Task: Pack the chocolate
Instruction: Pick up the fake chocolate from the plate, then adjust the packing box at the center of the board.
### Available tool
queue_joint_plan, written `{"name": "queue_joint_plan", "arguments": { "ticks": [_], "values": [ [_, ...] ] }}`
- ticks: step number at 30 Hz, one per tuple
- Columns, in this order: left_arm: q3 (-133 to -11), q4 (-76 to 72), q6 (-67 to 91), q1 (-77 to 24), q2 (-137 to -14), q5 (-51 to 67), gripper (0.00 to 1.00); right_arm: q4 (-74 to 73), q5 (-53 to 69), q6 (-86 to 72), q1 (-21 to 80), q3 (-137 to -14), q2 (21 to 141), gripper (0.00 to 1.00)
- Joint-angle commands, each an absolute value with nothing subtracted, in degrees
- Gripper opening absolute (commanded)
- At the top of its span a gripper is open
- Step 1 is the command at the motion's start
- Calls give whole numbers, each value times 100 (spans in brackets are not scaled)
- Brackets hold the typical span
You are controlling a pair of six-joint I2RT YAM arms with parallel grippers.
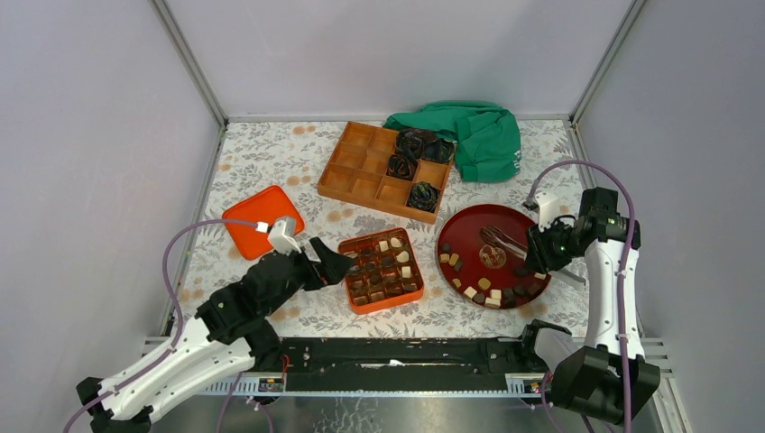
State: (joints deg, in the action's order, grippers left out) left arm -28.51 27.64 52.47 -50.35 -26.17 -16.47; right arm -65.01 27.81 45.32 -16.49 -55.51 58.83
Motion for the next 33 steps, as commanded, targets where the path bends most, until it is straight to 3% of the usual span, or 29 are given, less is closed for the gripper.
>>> {"name": "queue_joint_plan", "arguments": {
  "ticks": [1, 8, 17, 23, 28, 33],
  "values": [
    [-2958, 2825, 4491, -5018, -2330, -1302, 97, -6667, 3218, 4817, -1608, -5809, 5776, 0],
    [-2736, 2820, 4520, -5014, -2255, -1732, 94, -6740, 3314, 4983, -1608, -5858, 5685, 0],
    [-2839, 2758, 5086, -5013, -3500, -2613, 84, -6662, 3763, 5108, -1608, -5826, 5755, 0],
    [-2939, 2522, 5176, -5010, -4349, -3087, 72, -6532, 3859, 5071, -1608, -5770, 5850, 0],
    [-3146, 2372, 5172, -5012, -5156, -3211, 54, -6473, 3936, 5063, -1608, -5779, 5857, 0],
    [-3172, 2062, 5094, -4995, -5716, -3035, 47, -6493, 4017, 5096, -1602, -5842, 5993, 0]
  ]
}}
